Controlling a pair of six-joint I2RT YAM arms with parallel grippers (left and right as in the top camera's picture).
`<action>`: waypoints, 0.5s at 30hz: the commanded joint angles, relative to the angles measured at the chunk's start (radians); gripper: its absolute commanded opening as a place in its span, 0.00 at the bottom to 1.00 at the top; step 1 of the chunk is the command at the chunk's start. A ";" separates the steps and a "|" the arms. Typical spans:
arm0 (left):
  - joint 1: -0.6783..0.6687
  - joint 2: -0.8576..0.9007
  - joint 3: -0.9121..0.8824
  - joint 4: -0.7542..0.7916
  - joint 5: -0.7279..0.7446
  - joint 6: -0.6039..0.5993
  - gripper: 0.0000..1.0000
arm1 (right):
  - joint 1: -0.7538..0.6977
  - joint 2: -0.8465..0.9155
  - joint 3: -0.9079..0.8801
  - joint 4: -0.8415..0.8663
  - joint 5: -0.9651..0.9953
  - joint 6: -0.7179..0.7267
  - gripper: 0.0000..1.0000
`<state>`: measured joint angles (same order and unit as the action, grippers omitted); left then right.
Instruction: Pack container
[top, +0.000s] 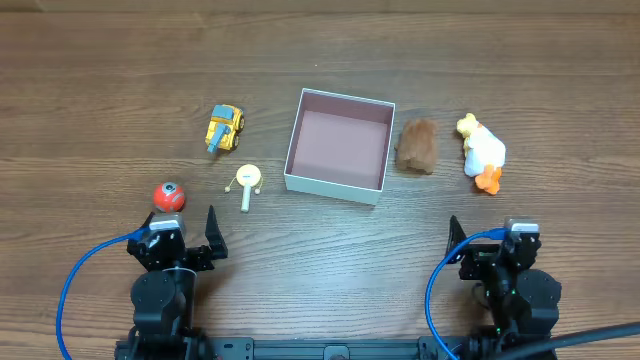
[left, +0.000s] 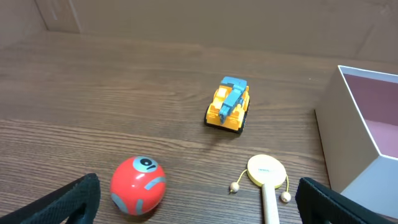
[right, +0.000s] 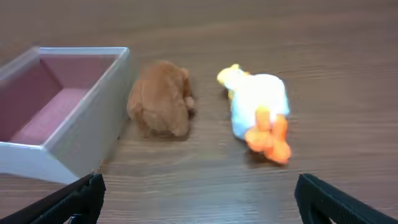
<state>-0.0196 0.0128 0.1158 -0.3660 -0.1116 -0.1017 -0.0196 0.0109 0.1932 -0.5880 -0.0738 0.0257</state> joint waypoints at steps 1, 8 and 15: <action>-0.003 -0.008 0.003 0.009 0.026 -0.085 1.00 | -0.004 -0.008 0.000 0.122 -0.156 0.171 1.00; -0.002 0.039 0.111 -0.006 0.034 -0.194 1.00 | -0.004 0.091 0.093 0.106 -0.198 0.286 1.00; 0.000 0.438 0.418 -0.095 0.034 -0.141 1.00 | -0.003 0.512 0.449 -0.077 -0.198 0.225 1.00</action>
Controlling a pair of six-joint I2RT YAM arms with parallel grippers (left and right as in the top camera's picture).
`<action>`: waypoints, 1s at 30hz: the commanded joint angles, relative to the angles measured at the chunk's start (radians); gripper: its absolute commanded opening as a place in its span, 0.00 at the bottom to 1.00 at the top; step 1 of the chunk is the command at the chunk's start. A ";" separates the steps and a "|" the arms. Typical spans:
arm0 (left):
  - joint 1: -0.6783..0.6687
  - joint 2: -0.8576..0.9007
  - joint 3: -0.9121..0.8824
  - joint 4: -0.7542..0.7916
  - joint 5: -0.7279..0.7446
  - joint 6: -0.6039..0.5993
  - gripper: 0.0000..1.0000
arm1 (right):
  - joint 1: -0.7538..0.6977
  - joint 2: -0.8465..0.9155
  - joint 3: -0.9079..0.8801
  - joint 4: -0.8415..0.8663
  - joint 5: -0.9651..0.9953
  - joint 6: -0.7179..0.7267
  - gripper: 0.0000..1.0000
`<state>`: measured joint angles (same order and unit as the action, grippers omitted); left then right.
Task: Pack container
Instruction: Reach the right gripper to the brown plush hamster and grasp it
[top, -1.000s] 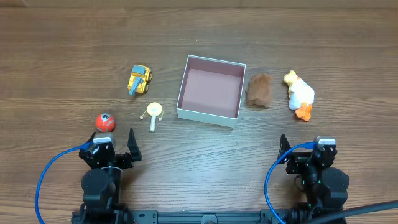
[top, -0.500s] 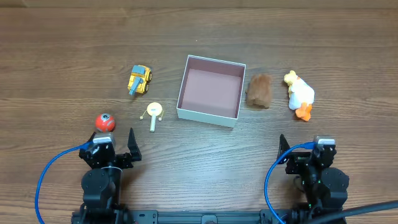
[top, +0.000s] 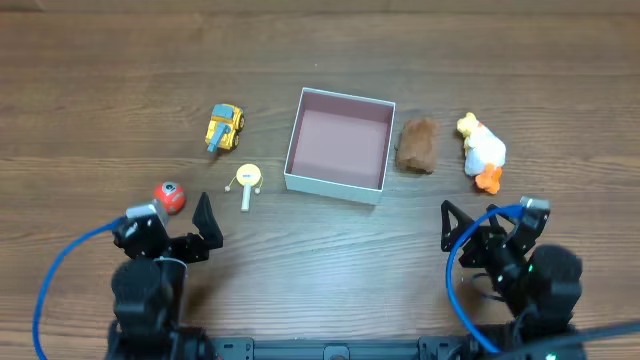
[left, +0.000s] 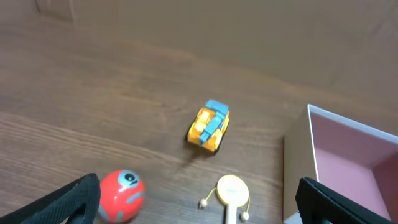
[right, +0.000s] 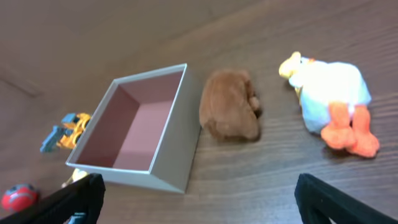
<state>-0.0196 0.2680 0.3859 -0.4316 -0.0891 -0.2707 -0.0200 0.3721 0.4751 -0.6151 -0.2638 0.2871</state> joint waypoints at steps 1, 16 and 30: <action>0.000 0.285 0.225 -0.056 0.011 0.051 1.00 | -0.002 0.268 0.291 -0.144 -0.008 -0.061 1.00; 0.000 1.133 0.814 -0.293 0.012 0.114 1.00 | 0.020 1.286 1.011 -0.434 -0.156 -0.078 1.00; 0.000 1.191 0.814 -0.361 0.066 0.113 1.00 | 0.216 1.588 1.011 -0.303 0.307 0.115 1.00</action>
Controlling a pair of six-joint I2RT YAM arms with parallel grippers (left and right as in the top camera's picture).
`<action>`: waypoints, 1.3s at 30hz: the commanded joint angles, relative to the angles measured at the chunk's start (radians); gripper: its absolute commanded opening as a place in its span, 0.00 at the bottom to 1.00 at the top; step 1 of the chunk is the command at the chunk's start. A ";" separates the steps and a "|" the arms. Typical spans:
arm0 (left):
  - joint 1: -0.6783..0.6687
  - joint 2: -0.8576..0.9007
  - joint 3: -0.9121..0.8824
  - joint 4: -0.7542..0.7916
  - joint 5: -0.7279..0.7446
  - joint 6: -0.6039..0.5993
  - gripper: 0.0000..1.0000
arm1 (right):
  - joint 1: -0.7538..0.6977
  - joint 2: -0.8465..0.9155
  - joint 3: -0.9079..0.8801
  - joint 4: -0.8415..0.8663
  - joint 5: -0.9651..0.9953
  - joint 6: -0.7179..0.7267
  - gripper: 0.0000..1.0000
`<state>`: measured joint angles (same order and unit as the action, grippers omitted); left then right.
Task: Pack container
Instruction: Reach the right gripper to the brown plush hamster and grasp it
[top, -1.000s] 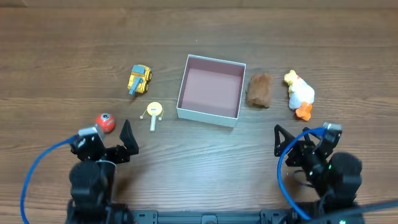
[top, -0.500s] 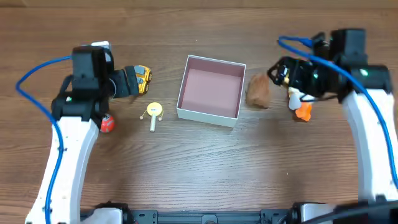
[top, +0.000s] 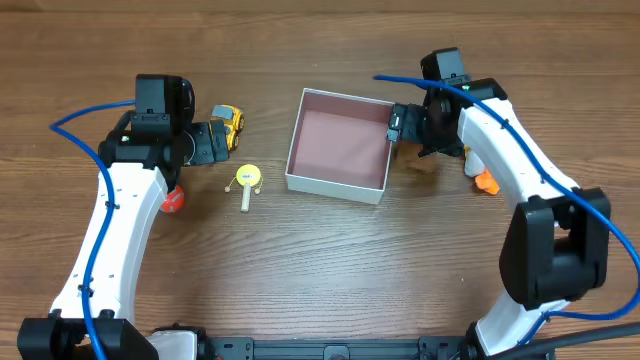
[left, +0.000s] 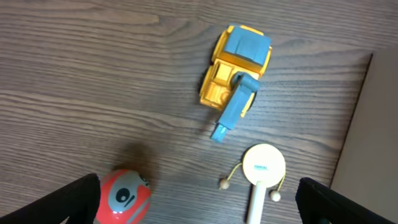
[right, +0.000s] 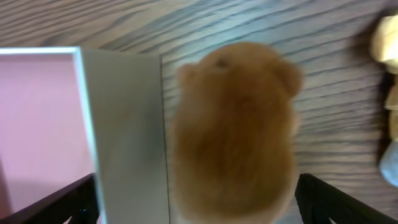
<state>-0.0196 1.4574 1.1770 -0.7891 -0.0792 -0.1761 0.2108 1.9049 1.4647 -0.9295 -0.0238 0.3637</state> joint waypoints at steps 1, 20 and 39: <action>0.000 0.001 0.023 -0.003 0.068 0.019 1.00 | -0.016 0.073 0.021 0.016 0.068 0.037 1.00; 0.000 0.002 0.023 -0.008 0.072 0.019 1.00 | -0.032 -0.253 0.017 0.005 0.061 -0.026 1.00; 0.000 0.002 0.023 -0.031 0.073 0.019 1.00 | -0.035 0.136 -0.007 0.068 -0.023 0.015 0.81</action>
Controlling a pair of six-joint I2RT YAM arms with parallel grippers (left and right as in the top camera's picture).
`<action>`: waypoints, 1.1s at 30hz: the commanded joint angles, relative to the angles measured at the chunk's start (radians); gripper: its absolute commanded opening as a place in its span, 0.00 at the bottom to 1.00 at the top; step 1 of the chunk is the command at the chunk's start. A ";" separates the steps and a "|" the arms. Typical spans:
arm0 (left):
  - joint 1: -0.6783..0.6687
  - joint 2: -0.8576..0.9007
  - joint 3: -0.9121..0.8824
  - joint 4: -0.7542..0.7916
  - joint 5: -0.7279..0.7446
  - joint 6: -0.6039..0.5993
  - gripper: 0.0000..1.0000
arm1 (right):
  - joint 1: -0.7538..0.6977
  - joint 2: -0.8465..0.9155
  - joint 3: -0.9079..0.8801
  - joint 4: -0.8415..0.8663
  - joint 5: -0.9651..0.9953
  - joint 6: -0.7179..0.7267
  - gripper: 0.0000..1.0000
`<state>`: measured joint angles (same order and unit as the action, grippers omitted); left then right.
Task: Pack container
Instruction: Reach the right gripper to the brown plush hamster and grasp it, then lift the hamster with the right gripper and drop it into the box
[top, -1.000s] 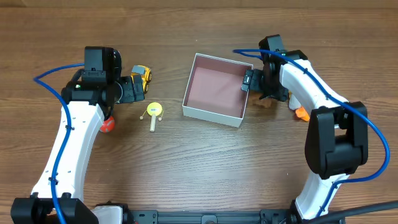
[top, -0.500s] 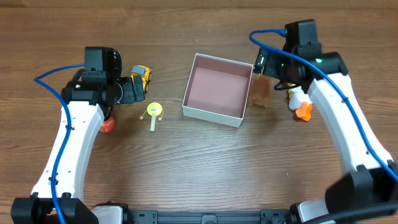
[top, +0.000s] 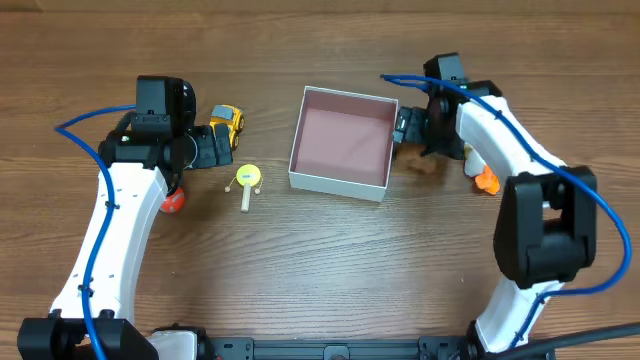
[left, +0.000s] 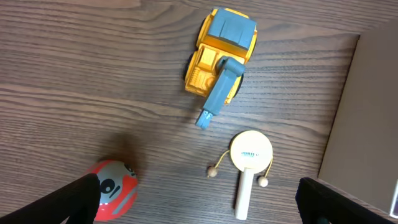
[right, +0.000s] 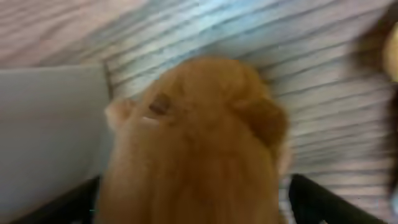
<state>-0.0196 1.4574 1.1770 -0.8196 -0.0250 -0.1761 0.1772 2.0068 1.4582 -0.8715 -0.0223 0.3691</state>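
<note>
The white box (top: 340, 180) with a pink inside stands open at mid-table. A brown plush (right: 193, 143) lies against its right wall (right: 50, 124). My right gripper (right: 199, 211) is low over the plush and open, with one finger on each side of it. In the overhead view the right gripper (top: 415, 130) covers part of the plush (top: 425, 163). My left gripper (left: 205, 205) hangs open above the table, with a yellow-and-blue toy truck (left: 221, 56), a yellow rattle drum (left: 249, 162) and a red ball (left: 112, 186) beneath it.
A white-and-orange duck plush (top: 482, 165) lies right of the brown plush. The truck (top: 225, 125), rattle (top: 245, 182) and ball (top: 172, 200) lie left of the box. The box's left edge (left: 367, 124) shows in the left wrist view.
My right gripper has come down closer to the brown plush, which now fills its view between the fingers. The left gripper has shifted only slightly over the truck and rattle.
Both grippers were open and low near the table's front edge. They then stood higher, looking toward the toys. Later the left was over the truck and rattle, the right over the brown plush by the box. Now the right straddles the plush, still open.
</note>
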 joint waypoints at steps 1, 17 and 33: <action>0.000 0.002 0.023 0.000 0.018 0.019 1.00 | -0.002 0.037 0.000 0.008 -0.014 0.009 0.70; -0.001 0.002 0.023 0.001 0.018 0.019 1.00 | 0.257 -0.340 0.177 -0.148 0.026 0.105 0.18; 0.000 0.002 0.023 0.001 0.018 0.019 1.00 | 0.406 0.071 0.159 0.164 -0.032 0.291 0.73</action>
<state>-0.0196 1.4574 1.1770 -0.8215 -0.0196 -0.1761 0.5831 2.0762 1.6135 -0.7277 -0.0086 0.7246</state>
